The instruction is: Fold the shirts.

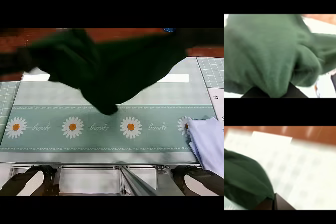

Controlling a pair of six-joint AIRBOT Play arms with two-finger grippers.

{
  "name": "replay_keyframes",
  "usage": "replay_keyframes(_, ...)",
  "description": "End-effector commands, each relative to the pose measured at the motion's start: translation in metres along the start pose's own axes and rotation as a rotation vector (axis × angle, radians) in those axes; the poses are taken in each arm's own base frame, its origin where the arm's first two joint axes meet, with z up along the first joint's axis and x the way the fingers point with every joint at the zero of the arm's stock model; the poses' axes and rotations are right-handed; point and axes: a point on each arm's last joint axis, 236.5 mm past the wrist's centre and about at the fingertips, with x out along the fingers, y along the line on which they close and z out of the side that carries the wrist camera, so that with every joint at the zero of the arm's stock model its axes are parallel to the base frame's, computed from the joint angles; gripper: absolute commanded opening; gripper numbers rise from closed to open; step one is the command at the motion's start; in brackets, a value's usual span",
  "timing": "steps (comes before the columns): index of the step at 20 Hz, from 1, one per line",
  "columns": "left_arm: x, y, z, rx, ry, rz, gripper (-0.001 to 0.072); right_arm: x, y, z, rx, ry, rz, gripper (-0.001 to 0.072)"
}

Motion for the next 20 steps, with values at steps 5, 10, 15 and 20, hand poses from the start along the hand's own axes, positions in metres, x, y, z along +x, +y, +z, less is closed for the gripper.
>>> replay_keyframes(5,-0.124,-0.091,0.027,0.294,-0.178,0.095,0.0026,-0.213,0.073,0.035,-0.193,-0.404,-0.143,0.0022)
replay_keyframes(10,-0.139,-0.098,-0.042,0.357,-0.109,0.184,0.0026,-0.265,0.065,-0.003,-0.183,-0.401,-0.268,0.0023)
replay_keyframes(15,-0.078,-0.052,-0.159,0.205,0.197,0.076,0.0026,-0.215,0.027,-0.047,-0.113,-0.187,-0.313,0.0023)
replay_keyframes(20,-0.007,0.036,-0.237,0.005,0.327,0.125,0.0026,-0.095,-0.037,-0.093,-0.016,0.077,-0.317,0.0023)
